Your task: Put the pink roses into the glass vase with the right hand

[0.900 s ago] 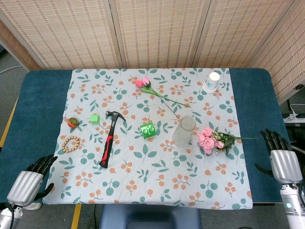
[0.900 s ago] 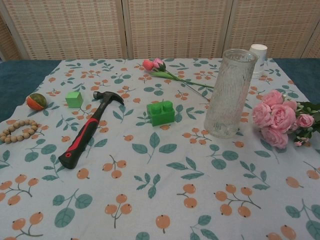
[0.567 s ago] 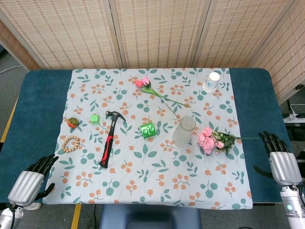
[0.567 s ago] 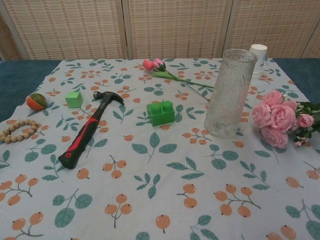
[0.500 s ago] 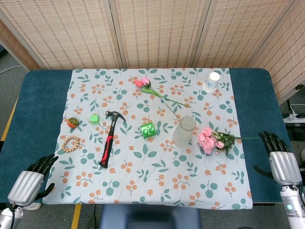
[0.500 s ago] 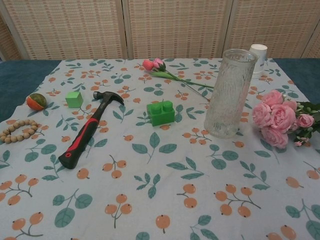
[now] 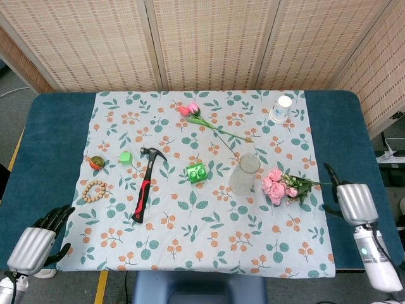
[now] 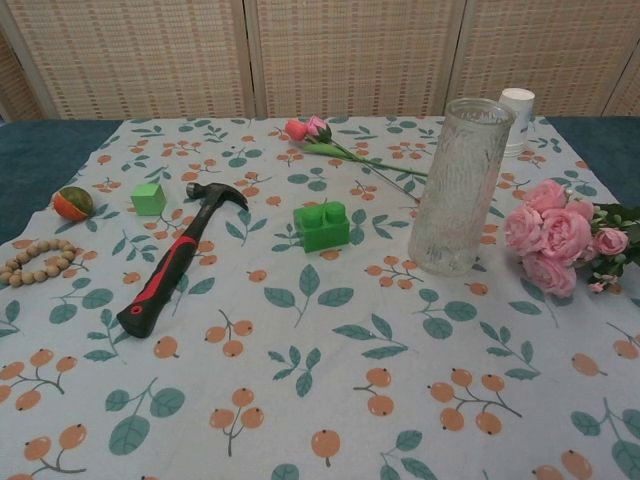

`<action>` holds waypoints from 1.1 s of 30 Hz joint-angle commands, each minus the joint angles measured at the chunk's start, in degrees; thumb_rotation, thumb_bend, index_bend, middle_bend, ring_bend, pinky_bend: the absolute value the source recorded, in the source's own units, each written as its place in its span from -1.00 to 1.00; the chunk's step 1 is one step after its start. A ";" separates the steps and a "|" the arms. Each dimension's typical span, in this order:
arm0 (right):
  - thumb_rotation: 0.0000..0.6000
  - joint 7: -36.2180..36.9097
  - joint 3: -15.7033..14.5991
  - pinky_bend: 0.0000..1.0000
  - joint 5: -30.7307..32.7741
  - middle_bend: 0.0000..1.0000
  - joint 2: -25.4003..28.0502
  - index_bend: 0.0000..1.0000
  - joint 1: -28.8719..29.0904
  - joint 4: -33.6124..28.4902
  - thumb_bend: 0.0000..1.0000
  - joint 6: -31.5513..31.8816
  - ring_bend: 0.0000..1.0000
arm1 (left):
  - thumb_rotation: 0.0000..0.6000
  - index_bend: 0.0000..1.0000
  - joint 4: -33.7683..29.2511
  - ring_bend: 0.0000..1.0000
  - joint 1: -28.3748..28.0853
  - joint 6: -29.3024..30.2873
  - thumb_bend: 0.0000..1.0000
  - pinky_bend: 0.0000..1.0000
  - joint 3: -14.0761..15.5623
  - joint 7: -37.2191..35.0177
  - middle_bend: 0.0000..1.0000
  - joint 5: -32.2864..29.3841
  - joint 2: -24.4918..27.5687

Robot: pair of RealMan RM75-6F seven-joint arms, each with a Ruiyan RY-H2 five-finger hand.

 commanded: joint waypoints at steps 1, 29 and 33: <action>1.00 -5.77 2.36 0.53 6.48 0.42 -0.95 -0.99 6.75 0.88 -0.97 -10.83 0.17 | 1.00 -0.88 0.11 -0.77 -0.02 -0.06 -0.33 -0.31 -0.08 -0.02 -0.85 -0.16 -0.02; 1.00 -13.00 2.33 0.93 21.64 0.80 -13.87 0.45 16.35 9.34 -0.91 -20.67 0.58 | 1.00 -0.88 0.18 -0.77 -0.01 0.12 -0.33 -0.31 0.00 -1.11 -0.85 0.29 0.21; 1.00 -10.00 2.70 0.96 19.23 0.82 -12.26 0.68 15.23 7.96 -0.63 -17.77 0.61 | 1.00 -0.88 0.11 -0.77 -0.04 0.14 -0.33 -0.31 0.02 -1.05 -0.85 0.46 0.21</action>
